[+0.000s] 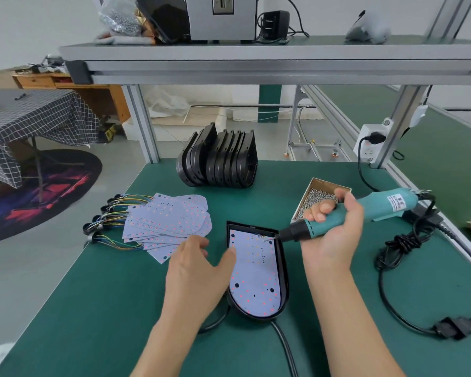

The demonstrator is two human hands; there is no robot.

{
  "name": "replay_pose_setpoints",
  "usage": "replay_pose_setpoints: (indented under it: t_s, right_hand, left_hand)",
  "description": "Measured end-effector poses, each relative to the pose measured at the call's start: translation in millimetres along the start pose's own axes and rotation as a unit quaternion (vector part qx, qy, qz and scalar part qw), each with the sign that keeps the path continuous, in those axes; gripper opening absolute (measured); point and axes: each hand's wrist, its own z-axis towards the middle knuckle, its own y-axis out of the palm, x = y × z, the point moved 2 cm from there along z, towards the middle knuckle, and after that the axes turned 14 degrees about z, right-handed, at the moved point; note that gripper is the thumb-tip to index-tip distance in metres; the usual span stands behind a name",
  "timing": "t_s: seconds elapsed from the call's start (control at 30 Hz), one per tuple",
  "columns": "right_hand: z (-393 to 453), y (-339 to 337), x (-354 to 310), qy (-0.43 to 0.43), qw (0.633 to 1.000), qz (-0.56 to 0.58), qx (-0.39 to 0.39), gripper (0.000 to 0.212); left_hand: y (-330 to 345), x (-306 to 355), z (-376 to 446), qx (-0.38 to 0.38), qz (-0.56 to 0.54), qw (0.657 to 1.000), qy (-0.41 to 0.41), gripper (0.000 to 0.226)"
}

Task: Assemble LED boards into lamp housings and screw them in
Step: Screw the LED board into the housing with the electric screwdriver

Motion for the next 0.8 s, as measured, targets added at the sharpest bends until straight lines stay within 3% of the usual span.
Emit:
replay_pose_setpoints:
  t_s: [0.1,0.2,0.5,0.8]
  right_hand:
    - [-4,2,10,0.000,1.000,-0.026,-0.007,0.010]
    - [-6,1,15,-0.004,0.999,-0.042,-0.016,0.006]
    - [-6,2,22,-0.024,0.997,-0.068,-0.033,0.013]
    - [-9,11,20,-0.075,0.990,-0.083,-0.082,0.014]
  left_hand:
    - [13,1,2,-0.103,0.048,0.993,0.007,0.058]
    - [20,9,4,-0.149,0.004,0.989,-0.008,0.045]
    - [26,21,4,-0.129,-0.034,0.991,-0.004,0.022]
    - [26,29,-1,-0.094,-0.041,0.994,0.023,0.024]
